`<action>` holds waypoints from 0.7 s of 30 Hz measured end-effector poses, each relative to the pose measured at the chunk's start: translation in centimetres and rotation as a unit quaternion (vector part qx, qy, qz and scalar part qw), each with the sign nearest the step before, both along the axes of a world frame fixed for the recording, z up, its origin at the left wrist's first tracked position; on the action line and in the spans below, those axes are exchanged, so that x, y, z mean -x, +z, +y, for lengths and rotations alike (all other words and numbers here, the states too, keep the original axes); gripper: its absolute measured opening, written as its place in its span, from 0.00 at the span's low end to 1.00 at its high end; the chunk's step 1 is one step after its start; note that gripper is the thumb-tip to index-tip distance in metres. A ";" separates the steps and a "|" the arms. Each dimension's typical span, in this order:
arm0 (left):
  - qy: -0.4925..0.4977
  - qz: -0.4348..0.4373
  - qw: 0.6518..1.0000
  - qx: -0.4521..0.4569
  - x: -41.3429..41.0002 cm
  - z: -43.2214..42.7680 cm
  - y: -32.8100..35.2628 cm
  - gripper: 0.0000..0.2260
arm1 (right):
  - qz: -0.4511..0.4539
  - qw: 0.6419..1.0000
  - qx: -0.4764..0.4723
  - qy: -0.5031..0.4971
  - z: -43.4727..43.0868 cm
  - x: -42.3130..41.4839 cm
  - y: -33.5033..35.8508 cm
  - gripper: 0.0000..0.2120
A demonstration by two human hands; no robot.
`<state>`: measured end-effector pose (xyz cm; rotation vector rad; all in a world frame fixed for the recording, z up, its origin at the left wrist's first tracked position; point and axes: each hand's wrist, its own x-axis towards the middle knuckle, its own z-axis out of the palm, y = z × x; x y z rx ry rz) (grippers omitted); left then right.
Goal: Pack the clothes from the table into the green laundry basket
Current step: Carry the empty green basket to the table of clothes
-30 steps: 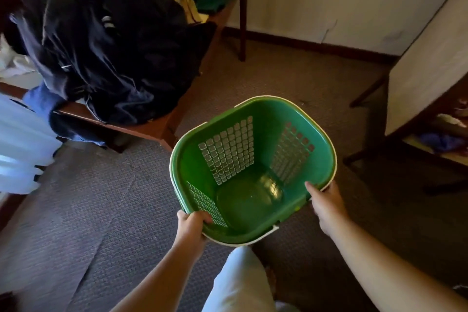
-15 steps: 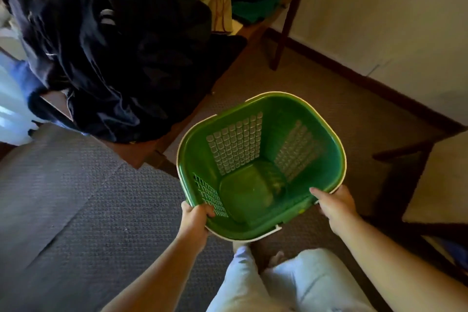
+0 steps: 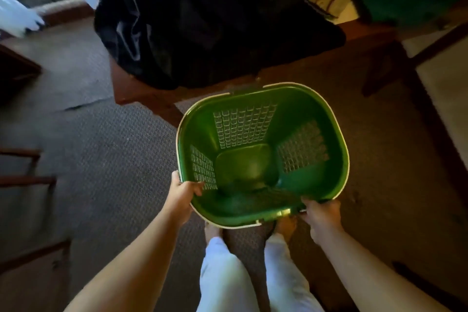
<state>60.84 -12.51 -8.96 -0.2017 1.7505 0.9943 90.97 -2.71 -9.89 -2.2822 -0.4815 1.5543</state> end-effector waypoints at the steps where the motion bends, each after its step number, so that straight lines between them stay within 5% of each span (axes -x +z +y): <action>1: 0.015 0.000 1.000 -0.008 -0.3 0.1 -0.4 0.31 | 0.015 1.000 -0.012 0.011 0.7 0.0 -0.4 0.24; 4: 0.040 0.014 0.999 -0.017 -0.6 0.6 -1.6 0.33 | 0.044 0.996 -0.051 0.049 2.0 0.0 -1.4 0.21; 9: 0.038 0.080 0.996 -0.023 0.7 1.6 -5.4 0.29 | 0.025 0.975 -0.085 0.202 2.8 0.2 -3.5 0.34; 13: -0.050 0.208 0.970 0.118 -0.6 2.8 -5.0 0.25 | -0.121 0.894 -0.149 0.404 2.9 0.4 -1.4 0.45; 15: -0.130 0.297 0.932 0.160 -2.2 2.6 -4.0 0.32 | -0.202 0.824 -0.246 0.469 2.7 -0.4 -1.0 0.46; 18: -0.331 0.455 0.821 0.099 -5.2 1.4 -3.3 0.36 | -0.235 0.637 -0.242 0.693 2.8 -0.7 -1.0 0.42; 21: -0.552 0.439 0.708 0.039 -8.3 0.2 -3.6 0.39 | -0.238 0.475 -0.194 0.824 3.3 0.5 -1.3 0.38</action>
